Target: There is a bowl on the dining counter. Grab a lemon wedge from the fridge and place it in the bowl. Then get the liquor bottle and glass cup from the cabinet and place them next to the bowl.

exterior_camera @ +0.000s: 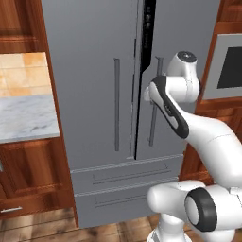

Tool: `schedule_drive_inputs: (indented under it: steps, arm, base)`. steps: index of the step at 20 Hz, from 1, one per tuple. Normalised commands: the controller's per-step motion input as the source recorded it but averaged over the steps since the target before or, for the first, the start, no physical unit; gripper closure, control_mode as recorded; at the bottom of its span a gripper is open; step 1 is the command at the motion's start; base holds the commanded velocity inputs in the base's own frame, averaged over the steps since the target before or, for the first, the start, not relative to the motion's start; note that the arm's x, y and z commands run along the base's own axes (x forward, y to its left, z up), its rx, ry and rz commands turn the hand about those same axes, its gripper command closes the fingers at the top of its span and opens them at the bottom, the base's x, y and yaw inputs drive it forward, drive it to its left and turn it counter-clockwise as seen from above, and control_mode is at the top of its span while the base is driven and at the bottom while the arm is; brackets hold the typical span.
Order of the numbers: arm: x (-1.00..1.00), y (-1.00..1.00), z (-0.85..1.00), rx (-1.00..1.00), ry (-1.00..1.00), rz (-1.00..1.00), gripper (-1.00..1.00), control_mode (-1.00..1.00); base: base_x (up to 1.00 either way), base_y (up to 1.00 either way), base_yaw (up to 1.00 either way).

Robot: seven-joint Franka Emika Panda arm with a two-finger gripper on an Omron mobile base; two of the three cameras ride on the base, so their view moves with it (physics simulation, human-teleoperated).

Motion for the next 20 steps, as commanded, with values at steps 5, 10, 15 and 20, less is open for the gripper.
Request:
schedule_drive_inputs:
  steps: [5, 10, 15, 20]
  arm:
    - [0.32, -0.42, 0.21, 0.0, -0.19, -0.05, -1.0, -1.0]
    - [0.7, -0.22, 0.01, 0.01, -0.05, 0.0, -1.0, -1.0]
    - [0.64, -0.01, 0.0, 0.0, 0.0, 0.0, -1.0, -1.0]
    - [0.52, 0.0, -0.01, 0.0, -0.01, 0.0, -1.0, -1.0]
  base:
    - [0.0, 0.0, 0.0]
    - [0.0, 0.0, 0.0]
    - [0.0, 0.0, 0.0]
    - [0.0, 0.0, 0.0]
